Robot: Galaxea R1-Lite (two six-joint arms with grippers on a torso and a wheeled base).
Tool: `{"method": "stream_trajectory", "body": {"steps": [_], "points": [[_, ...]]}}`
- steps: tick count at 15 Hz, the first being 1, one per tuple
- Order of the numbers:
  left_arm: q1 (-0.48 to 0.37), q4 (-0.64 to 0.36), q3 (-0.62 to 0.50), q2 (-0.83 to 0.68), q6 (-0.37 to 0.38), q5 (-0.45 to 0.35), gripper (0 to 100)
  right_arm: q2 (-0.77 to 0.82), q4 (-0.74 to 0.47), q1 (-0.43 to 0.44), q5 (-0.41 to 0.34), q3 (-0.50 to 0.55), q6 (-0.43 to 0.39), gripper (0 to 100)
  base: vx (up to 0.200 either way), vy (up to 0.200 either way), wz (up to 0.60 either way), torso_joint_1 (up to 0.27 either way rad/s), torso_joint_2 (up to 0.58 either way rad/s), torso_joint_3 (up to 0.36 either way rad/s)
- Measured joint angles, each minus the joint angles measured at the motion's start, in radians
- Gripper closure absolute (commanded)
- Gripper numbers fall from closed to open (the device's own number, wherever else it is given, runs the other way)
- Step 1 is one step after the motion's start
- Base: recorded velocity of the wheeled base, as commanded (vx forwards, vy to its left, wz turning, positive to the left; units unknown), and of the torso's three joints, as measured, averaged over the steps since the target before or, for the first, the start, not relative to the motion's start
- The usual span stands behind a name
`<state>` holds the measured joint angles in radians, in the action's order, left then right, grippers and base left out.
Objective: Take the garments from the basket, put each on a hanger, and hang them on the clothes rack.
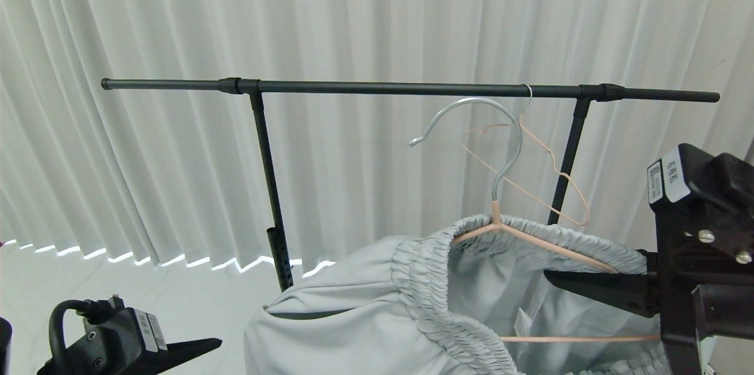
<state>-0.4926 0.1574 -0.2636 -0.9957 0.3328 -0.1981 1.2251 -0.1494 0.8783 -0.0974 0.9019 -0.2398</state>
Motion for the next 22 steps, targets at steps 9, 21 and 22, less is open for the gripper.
{"method": "stream_trajectory", "body": {"steps": [9,21,22], "points": [[0.05,0.054,-0.038,-0.116,-0.002,-0.076,100,-0.009,0.033,0.002,-0.021,0.0,0.018,100,0.0,0.0,0.0,0.0,0.0,0.0],[0.243,0.06,0.009,-0.163,0.012,0.015,0,-0.01,-0.027,-0.027,0.093,0.026,0.163,100,0.0,0.0,0.0,0.0,0.0,0.0],[0.243,0.059,0.009,-0.163,0.013,0.016,0,-0.01,-0.027,-0.027,0.098,0.026,0.185,100,0.0,0.0,0.0,0.0,0.0,0.0]]}}
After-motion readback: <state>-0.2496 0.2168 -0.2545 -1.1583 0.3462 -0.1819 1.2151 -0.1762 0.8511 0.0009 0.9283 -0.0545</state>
